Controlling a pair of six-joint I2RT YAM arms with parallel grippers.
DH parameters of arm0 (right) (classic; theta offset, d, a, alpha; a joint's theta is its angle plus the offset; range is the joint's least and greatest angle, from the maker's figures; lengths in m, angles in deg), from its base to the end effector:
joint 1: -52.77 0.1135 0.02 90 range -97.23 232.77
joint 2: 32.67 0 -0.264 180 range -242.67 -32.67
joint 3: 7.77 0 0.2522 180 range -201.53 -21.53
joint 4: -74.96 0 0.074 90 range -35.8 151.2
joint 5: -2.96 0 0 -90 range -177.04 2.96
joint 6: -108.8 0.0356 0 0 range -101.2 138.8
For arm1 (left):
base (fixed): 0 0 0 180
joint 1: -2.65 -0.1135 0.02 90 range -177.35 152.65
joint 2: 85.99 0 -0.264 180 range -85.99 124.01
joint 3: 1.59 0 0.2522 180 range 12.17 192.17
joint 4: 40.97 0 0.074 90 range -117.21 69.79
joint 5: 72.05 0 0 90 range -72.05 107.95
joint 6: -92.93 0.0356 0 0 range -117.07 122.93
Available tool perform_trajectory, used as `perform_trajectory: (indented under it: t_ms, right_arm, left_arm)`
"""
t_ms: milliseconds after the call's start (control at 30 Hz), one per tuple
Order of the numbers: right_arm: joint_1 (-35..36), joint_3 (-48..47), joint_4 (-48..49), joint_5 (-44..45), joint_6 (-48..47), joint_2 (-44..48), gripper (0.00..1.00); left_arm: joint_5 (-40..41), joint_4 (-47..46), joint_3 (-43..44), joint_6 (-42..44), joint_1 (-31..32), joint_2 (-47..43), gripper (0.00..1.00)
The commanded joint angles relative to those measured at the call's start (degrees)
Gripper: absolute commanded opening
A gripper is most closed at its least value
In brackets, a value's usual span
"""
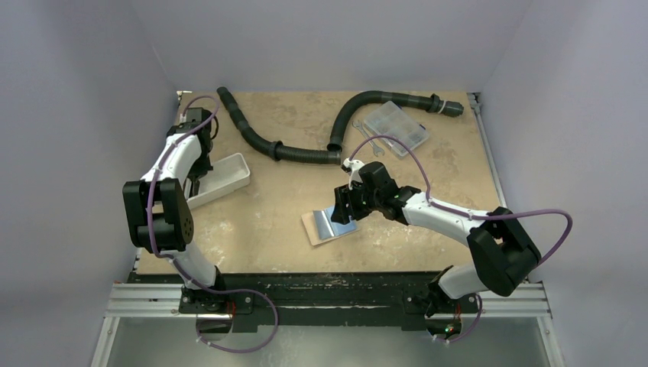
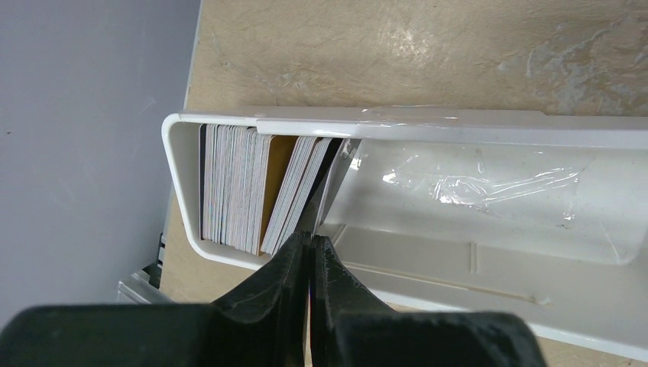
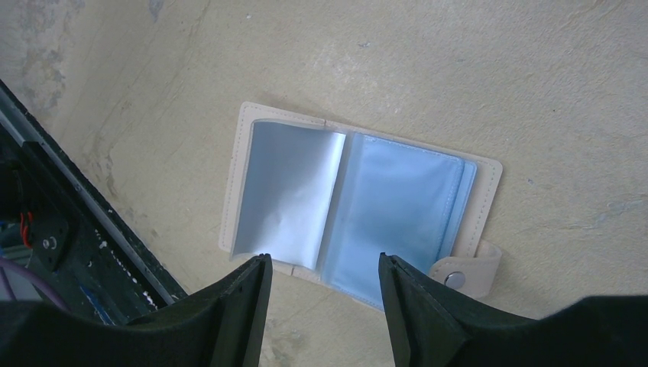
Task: Put the credit cards into the card holder
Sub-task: Pick up the credit card from the storage box.
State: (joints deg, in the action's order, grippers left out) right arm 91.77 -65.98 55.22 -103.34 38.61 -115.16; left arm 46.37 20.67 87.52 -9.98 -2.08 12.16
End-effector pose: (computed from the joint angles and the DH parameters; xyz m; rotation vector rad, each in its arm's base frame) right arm 0.2215 0.1923 0.1964 -0.5557 2.3932 0.8168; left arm 0.3388 0.0450 0.2358 -0.5292 2.6514 0.6495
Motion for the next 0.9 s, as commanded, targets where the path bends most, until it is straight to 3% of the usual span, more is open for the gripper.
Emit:
perform_trajectory:
  t_ms: [0,867]
  right_arm:
    - [0.31,0.59,1.52,-1.72,-1.05,0.78,0.62]
    - [0.35,0.06,1.23,-1.43,-1.18,-0.16,0.62]
  left_arm:
    - [-1.49,1.49,3.26,-1.14,-0.23,-0.93,0.00]
    - [-4.07,5.36,7.82,-0.99,0.95,-7.53,0.00]
